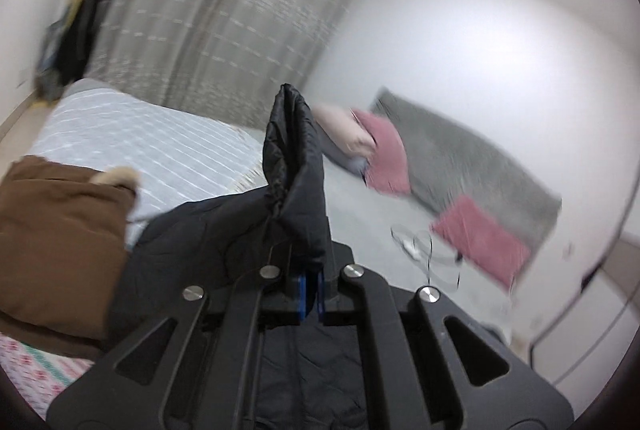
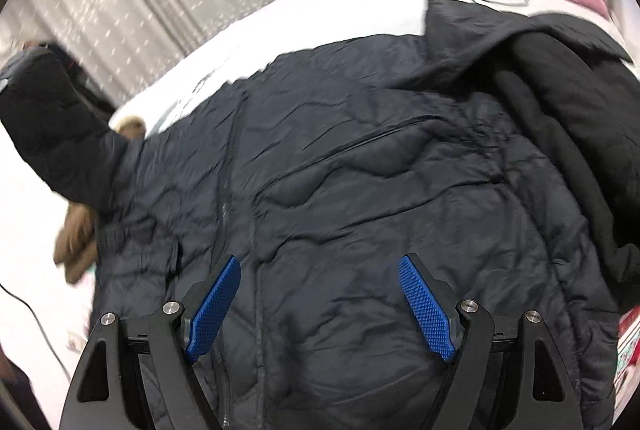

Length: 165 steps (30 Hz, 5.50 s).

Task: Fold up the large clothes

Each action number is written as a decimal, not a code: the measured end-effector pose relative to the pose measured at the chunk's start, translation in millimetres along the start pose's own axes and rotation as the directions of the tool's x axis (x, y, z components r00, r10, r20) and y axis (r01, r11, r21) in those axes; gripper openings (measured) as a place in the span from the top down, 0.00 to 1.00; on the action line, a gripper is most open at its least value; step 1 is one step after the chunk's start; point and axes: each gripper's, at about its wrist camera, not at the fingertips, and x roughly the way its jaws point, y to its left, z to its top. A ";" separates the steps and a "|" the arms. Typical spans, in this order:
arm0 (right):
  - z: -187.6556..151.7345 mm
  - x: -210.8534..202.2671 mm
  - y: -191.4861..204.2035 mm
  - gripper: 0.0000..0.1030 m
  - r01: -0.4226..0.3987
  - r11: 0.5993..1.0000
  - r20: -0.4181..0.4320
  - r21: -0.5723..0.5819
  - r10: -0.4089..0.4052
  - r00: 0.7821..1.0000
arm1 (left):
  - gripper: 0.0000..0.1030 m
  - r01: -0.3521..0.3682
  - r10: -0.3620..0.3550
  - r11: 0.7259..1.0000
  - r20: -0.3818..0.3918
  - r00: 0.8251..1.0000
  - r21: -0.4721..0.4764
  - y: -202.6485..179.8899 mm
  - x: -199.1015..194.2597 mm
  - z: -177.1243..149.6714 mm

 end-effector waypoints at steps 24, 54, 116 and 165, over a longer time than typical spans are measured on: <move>27.6 -20.8 -82.4 0.20 -0.128 0.952 0.039 0.279 0.122 0.992 | 0.61 0.020 0.035 0.993 -0.447 0.894 0.118 -92.4 148.3 -182.7; 76.7 -94.7 -142.6 0.20 -0.227 0.928 0.326 0.294 0.126 0.937 | 0.15 -0.408 0.388 0.911 -0.474 0.791 0.065 83.2 -44.7 -181.4; 54.6 161.5 184.0 0.65 -0.032 0.819 -0.009 -0.573 0.032 0.999 | 0.15 -0.445 0.297 0.861 -0.466 0.833 -0.247 156.0 -38.1 -137.0; -66.5 -64.3 -85.2 0.47 0.145 0.952 -0.144 -0.269 -0.189 0.971 | 0.15 -0.454 0.387 0.891 -0.554 0.737 0.019 155.0 -169.0 -199.1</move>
